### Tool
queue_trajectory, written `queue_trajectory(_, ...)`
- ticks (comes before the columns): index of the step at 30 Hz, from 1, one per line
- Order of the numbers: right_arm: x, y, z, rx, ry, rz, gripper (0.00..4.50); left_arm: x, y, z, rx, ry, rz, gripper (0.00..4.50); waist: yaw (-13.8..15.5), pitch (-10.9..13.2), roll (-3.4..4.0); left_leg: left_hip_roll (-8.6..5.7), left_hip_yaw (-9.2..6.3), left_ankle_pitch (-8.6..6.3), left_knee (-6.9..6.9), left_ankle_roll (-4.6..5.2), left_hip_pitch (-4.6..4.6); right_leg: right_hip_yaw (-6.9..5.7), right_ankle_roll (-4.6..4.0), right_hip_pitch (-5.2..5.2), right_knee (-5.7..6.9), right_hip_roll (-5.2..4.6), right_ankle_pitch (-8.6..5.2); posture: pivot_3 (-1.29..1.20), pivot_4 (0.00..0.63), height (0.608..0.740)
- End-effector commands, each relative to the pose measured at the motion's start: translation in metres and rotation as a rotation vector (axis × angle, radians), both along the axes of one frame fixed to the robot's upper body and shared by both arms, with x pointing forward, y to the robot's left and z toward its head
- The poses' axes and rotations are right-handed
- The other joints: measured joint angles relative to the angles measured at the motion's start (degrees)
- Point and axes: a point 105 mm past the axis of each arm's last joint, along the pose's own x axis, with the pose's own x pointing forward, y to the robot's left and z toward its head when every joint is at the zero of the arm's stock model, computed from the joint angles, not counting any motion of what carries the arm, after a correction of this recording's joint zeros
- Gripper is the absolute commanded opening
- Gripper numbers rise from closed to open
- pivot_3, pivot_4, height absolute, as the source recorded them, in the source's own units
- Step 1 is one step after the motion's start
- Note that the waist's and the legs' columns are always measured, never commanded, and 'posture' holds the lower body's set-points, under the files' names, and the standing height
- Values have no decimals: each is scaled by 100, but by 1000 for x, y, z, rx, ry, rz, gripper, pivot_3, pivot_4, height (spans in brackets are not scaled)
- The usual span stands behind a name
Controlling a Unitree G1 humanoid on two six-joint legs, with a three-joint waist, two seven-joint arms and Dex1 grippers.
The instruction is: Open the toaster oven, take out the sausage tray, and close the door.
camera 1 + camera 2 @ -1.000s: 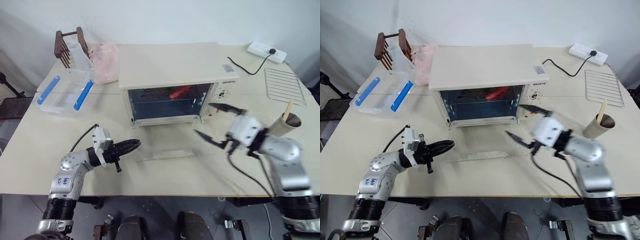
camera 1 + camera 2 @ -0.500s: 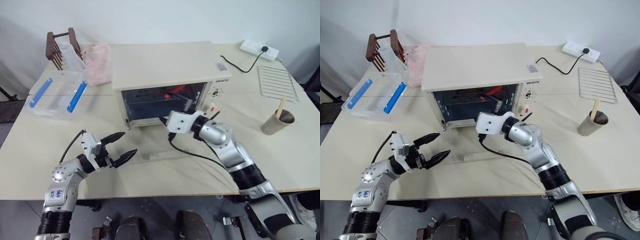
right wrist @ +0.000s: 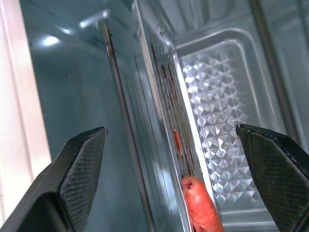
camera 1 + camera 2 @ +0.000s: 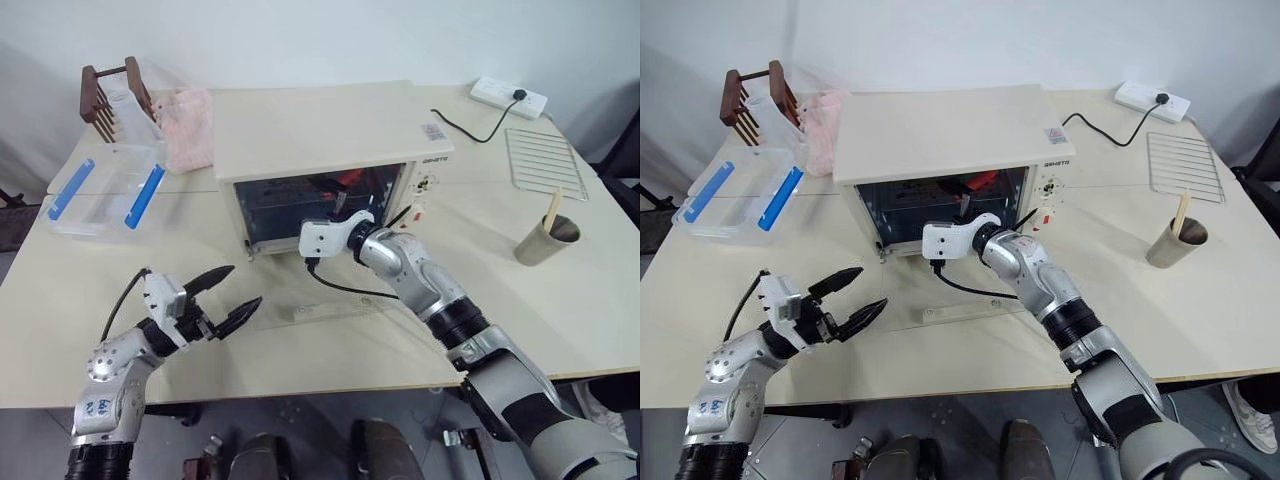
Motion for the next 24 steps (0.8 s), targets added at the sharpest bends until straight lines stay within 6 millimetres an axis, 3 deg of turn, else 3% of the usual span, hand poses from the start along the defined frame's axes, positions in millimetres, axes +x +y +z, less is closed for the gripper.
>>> queue_trajectory(1,2,8,14,15,-51,2,4500,-6,1,14,-19,-33,0,4465,-16,0,0,0,0,0,0,0,0,0,0,0,0,0,0,0,150,740)
queue_trajectory(5,6,13,18,16,-57,-3,3547,-7,-1,20,-22,-47,-4,4500,-23,0,0,-1,-3,0,0,0,0,0,0,1,0,-4,0,0,150,740)
queue_trajectory(12,8,16,20,11,-64,9,1102,-7,-5,23,-30,-44,-23,4500,-82,0,0,-2,-3,0,-4,0,0,-2,0,1,0,-2,0,0,150,740)
queue_trajectory(15,4,20,25,20,-79,39,22,-1,-7,37,-107,-74,-4,4500,-82,0,0,-2,-3,0,-4,-1,0,-2,0,0,0,0,0,0,150,740)
queue_trajectory(18,-1,22,31,39,-89,65,22,3,-8,50,-174,-92,3,4500,-83,-1,-7,4,-7,1,-3,-1,-1,0,0,2,0,-2,0,0,150,740)
queue_trajectory(24,-6,25,40,48,-115,84,22,5,-10,50,-124,-91,-16,4500,-101,0,-6,-2,-4,0,-12,-2,-1,-2,0,-3,-1,3,0,0,150,740)
